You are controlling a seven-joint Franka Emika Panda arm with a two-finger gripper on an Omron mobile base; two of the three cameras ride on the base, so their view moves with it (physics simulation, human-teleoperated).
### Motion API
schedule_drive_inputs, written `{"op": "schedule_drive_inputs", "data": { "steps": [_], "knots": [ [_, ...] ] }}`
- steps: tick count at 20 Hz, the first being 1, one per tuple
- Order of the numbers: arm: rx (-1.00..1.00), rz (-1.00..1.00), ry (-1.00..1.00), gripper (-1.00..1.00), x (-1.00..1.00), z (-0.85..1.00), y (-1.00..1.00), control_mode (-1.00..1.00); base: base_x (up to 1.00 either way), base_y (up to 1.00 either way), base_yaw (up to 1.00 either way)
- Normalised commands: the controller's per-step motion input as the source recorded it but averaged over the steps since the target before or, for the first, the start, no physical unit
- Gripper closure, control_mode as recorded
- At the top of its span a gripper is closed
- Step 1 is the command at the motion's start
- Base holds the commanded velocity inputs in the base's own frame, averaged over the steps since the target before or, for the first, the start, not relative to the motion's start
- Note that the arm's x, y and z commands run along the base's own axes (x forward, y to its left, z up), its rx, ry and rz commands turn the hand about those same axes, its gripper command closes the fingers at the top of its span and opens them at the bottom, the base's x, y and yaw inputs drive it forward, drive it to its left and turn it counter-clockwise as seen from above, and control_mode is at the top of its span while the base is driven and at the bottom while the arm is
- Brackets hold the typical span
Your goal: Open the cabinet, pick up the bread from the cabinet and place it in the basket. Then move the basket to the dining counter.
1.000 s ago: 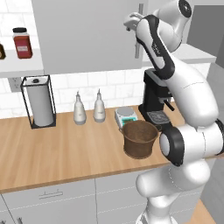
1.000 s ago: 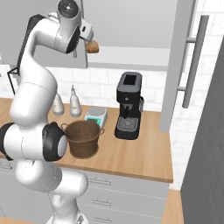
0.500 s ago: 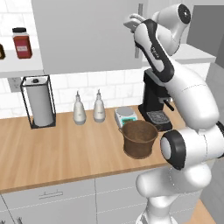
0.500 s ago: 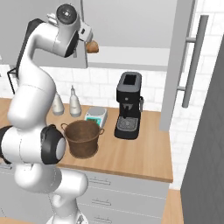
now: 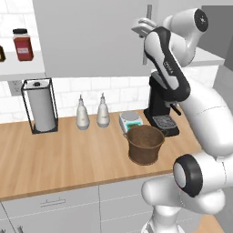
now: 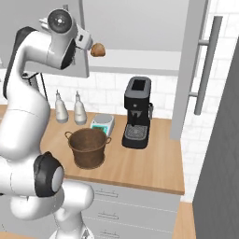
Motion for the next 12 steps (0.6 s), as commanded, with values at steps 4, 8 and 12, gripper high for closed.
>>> {"op": "schedule_drive_inputs", "data": {
  "steps": [4,8,12],
  "knots": [
    [0.0,0.0,0.0,1.0,-1.0,0.24,0.06,-1.0,0.0,0.0,0.0],
    [0.0,0.0,0.0,1.0,-1.0,0.22,0.36,-1.0,0.0,0.0,0.0],
    [0.0,0.0,0.0,1.0,-1.0,0.23,0.45,-1.0,0.0,0.0,0.0]
  ]
}}
